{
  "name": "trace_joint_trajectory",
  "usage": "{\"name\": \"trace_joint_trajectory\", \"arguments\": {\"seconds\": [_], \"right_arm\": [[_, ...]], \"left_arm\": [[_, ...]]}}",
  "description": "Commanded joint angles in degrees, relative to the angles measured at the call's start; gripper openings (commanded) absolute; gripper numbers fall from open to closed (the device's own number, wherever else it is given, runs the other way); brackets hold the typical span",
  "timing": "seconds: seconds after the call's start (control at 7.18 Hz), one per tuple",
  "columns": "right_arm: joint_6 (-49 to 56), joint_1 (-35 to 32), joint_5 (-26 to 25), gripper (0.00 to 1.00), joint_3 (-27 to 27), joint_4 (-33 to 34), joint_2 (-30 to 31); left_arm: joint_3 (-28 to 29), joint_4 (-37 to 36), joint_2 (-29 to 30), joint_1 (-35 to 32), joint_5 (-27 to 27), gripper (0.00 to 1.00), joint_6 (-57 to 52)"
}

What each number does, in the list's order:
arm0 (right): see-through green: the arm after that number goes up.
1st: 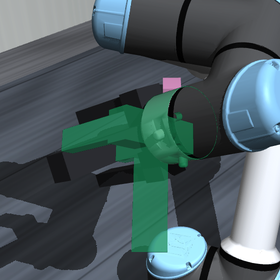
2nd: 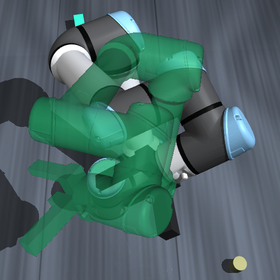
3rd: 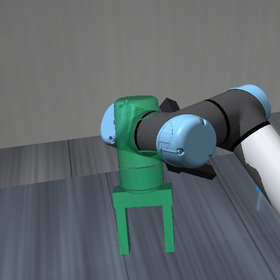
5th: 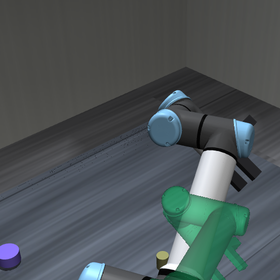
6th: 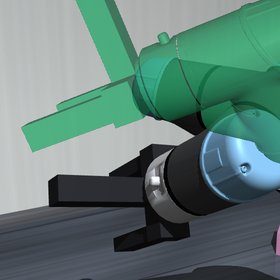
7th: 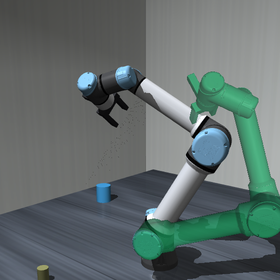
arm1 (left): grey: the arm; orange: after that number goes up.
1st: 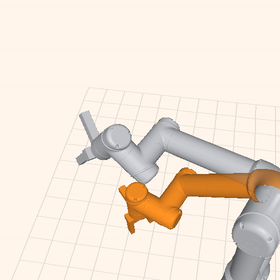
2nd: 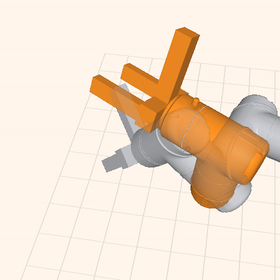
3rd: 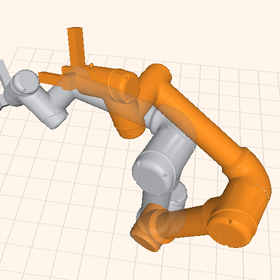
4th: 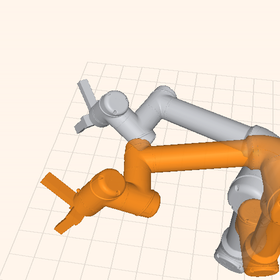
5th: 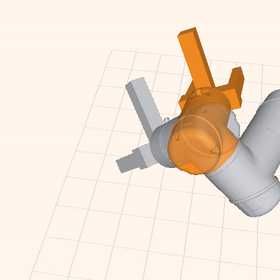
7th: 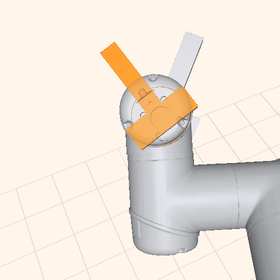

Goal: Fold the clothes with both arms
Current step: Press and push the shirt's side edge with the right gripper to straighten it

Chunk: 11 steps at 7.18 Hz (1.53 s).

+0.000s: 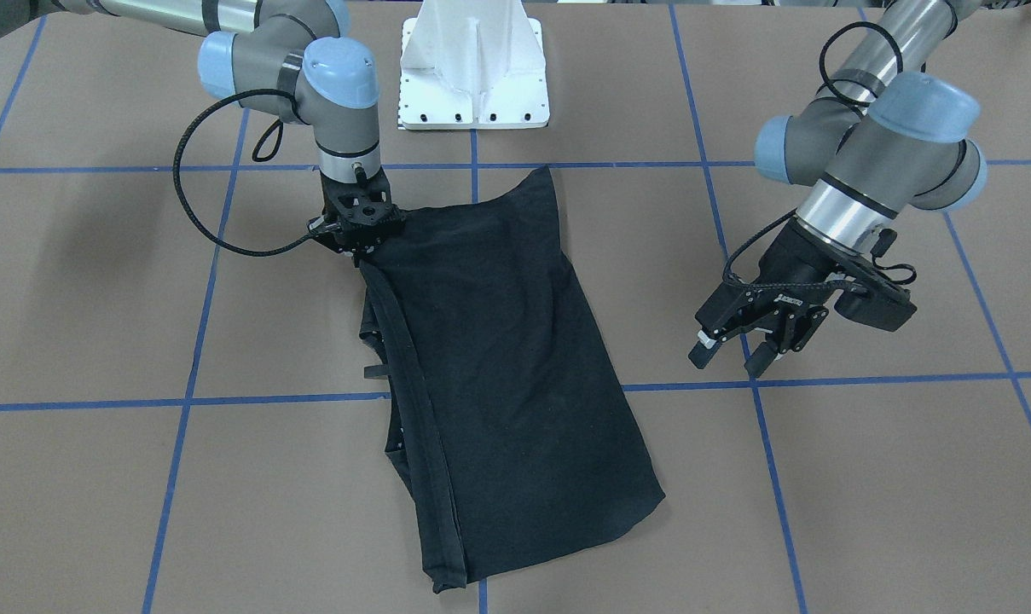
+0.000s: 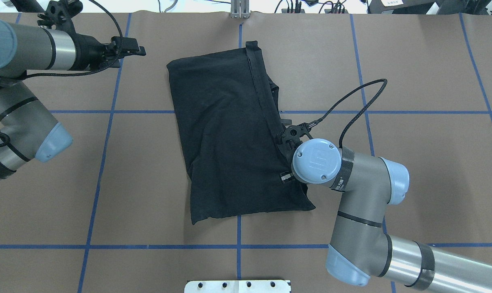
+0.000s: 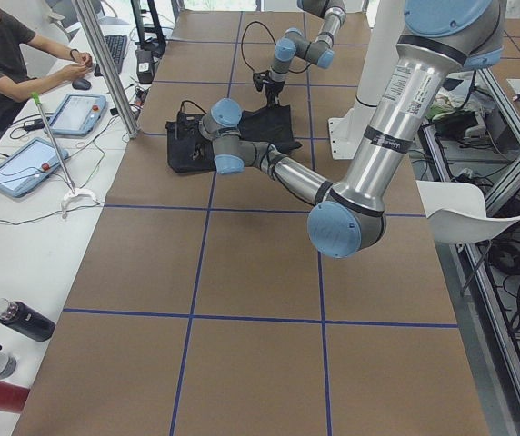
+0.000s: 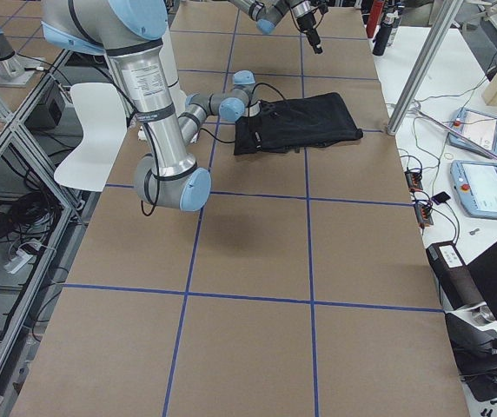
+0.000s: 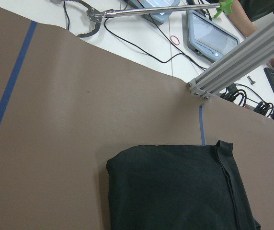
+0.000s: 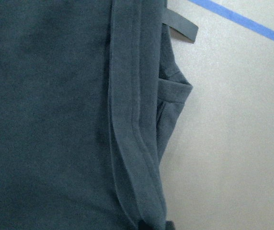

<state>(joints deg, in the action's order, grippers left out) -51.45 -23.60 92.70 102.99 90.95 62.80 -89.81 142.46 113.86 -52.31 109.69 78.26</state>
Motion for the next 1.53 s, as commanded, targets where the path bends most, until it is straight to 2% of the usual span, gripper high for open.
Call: {"name": "trace_joint_trajectory", "arguments": {"seconds": [0.0, 0.28, 0.42, 1.11, 1.39], "right_arm": [[0.82, -1.01, -0.15, 0.69, 0.2, -0.16, 0.05], [0.82, -1.8, -0.24, 0.85, 0.11, -0.16, -0.22], [0.73, -1.54, -0.24, 0.98, 0.02, -0.16, -0.57], [0.82, -1.63, -0.68, 0.98, -4.11, -2.54, -2.24], [2.83, -3.9, -0.42, 0.98, -5.07, -2.45, -2.24]], "left_arm": [[0.16, 0.09, 0.05, 0.02, 0.0, 1.0, -0.04], [0.6, 0.18, 0.05, 0.1, 0.0, 1.0, -0.04], [1.04, 0.18, 0.05, 0.1, 0.0, 1.0, -0.04], [3.32, 0.62, 0.05, 0.19, 0.0, 1.0, -0.04], [3.33, 0.71, 0.14, 0.19, 0.0, 1.0, -0.04]]}}
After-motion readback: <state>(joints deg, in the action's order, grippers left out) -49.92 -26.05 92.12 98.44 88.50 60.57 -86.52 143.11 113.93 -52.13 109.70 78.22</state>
